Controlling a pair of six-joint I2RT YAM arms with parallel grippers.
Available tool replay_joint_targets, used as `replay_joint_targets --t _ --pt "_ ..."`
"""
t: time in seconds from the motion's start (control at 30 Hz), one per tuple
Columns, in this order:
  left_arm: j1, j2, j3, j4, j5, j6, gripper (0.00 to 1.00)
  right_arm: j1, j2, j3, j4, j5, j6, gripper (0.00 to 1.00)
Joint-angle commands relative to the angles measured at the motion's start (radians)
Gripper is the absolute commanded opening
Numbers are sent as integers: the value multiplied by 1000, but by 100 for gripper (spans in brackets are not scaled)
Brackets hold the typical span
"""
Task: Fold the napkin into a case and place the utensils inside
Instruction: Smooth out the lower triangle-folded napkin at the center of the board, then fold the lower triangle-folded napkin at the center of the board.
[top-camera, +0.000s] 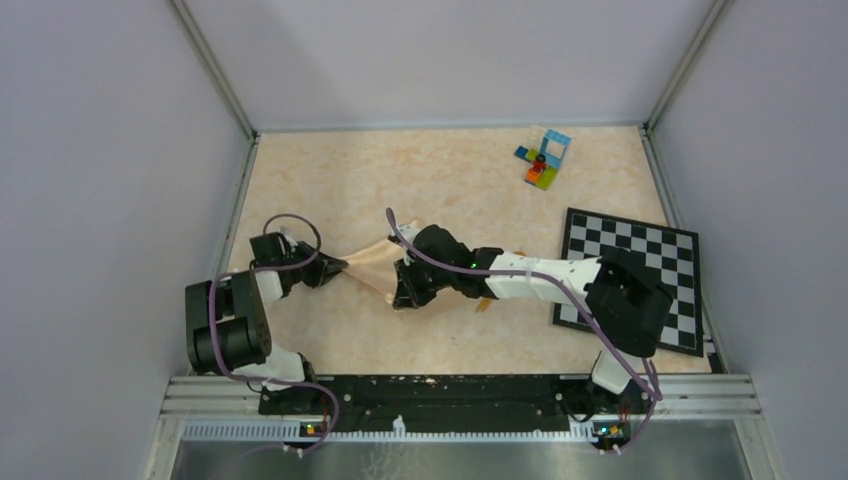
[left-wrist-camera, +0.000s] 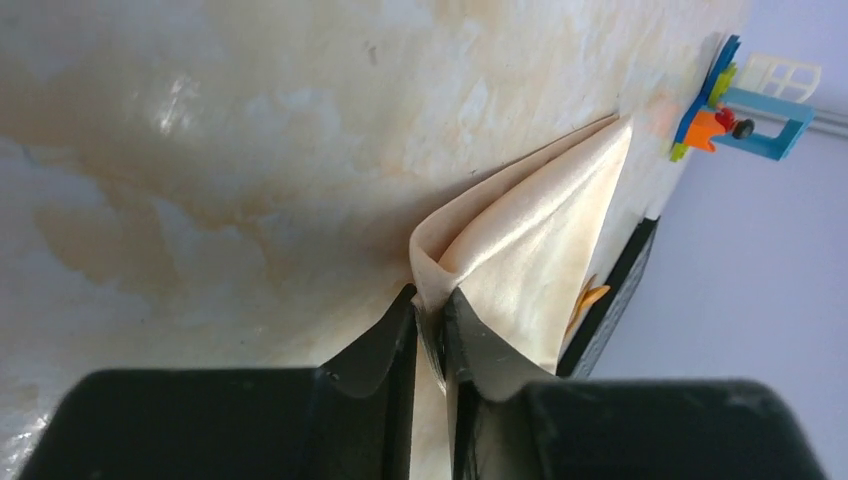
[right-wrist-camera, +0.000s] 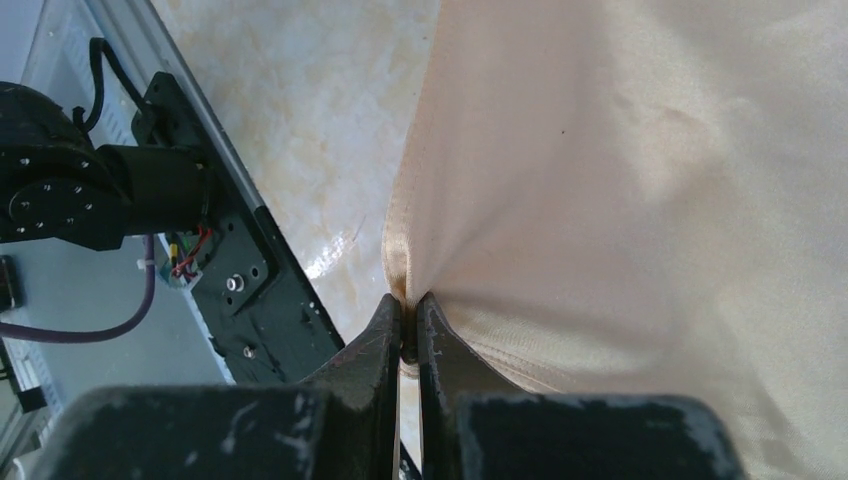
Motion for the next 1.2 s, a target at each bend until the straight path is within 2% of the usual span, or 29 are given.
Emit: replay_joint_targets --t 0.0,0.1,0.2,0.3,0.47,0.6,0.73,0.83,0.97,1.17 --pt "-2 -39 91 -110 -76 117 16 19 -35 -30 123 -80 -9 0" --pt "-2 -113 137 -250 -151 191 13 60 0 -38 178 -114 6 0" --pt "-2 -180 186 -389 -246 252 0 76 36 -88 316 -192 92 0" --pt "-13 -226 214 -481 -300 257 0 75 56 -149 466 -232 174 0" --pt "-161 -239 289 -598 -516 178 0 50 77 -246 594 -287 281 0" --pt "-338 -180 394 -686 -727 71 0 13 72 -324 623 -301 319 0" --pt "-447 -98 480 -753 -866 -19 0 -6 59 -389 641 -295 330 0" --pt "-518 -34 547 -812 -937 -71 0 -24 44 -434 658 -284 336 0" --pt "-612 39 633 -894 -1034 -158 0 -30 10 -456 591 -237 287 0" --pt "-704 79 706 -960 -1131 -264 0 -34 -23 -482 564 -219 251 0"
